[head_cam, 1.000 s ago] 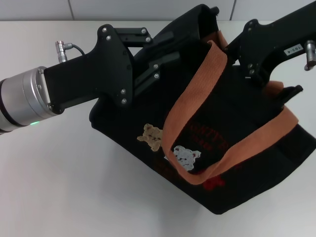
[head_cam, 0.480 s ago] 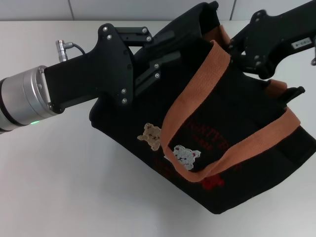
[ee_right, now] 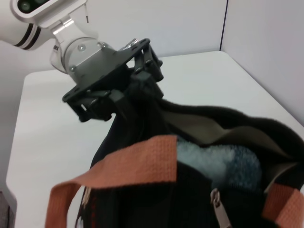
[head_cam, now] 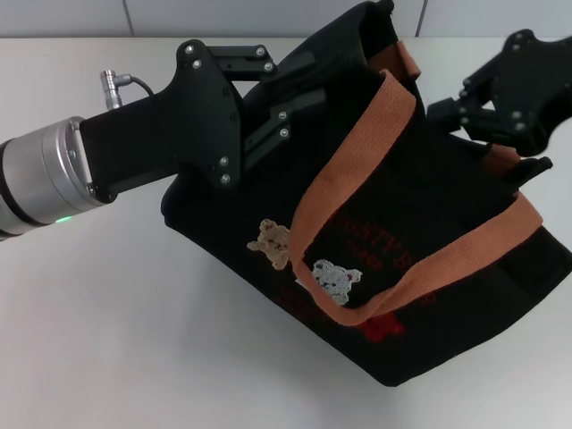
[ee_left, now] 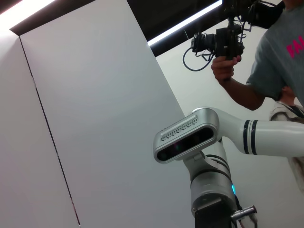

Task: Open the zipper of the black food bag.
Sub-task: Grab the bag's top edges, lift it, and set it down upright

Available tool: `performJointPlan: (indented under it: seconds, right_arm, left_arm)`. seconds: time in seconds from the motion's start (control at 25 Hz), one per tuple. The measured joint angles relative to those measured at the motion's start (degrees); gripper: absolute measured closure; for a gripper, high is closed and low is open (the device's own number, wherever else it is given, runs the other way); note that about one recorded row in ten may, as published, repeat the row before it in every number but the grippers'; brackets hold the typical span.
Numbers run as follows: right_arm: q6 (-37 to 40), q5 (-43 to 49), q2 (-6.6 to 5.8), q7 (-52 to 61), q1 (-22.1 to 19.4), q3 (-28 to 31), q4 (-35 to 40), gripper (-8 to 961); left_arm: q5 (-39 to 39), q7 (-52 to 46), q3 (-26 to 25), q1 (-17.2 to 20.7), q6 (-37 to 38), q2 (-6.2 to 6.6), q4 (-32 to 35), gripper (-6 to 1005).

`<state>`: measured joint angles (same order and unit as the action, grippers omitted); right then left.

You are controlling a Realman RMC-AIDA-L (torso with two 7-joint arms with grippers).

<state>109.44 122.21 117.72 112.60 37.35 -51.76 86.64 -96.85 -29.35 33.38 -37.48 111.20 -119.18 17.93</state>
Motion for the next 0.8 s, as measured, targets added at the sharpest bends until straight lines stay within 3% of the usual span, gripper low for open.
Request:
performJointPlan:
  seconds: [0.24,0.52,0.72,0.8]
  right_arm:
    - [0.0,-1.5,0.13,-1.0,-0.6,1.6,0.2,941]
    - [0.5,-1.7,-0.60,-1.2,1.5,1.3,-1.8,932]
    - [0.3,-1.4,-0.78,-2.1,2.3,1.1,-2.4,747]
    - [0.0,-1.2,-0.74,-2.5,2.6,1.0,-2.8,608]
  left_arm:
    - [0.0,0.0,0.3,-0.6,-0.1,0.03,0.0,798]
    - [0.0,0.0,0.3,-0.7,-0.1,0.13,0.0,800]
    - [0.0,0.0,0.4,-0.8,-0.1,0.16,0.0,798]
    - [0.0,0.0,0.4,-0.8,-0.1,0.17,0.0,798]
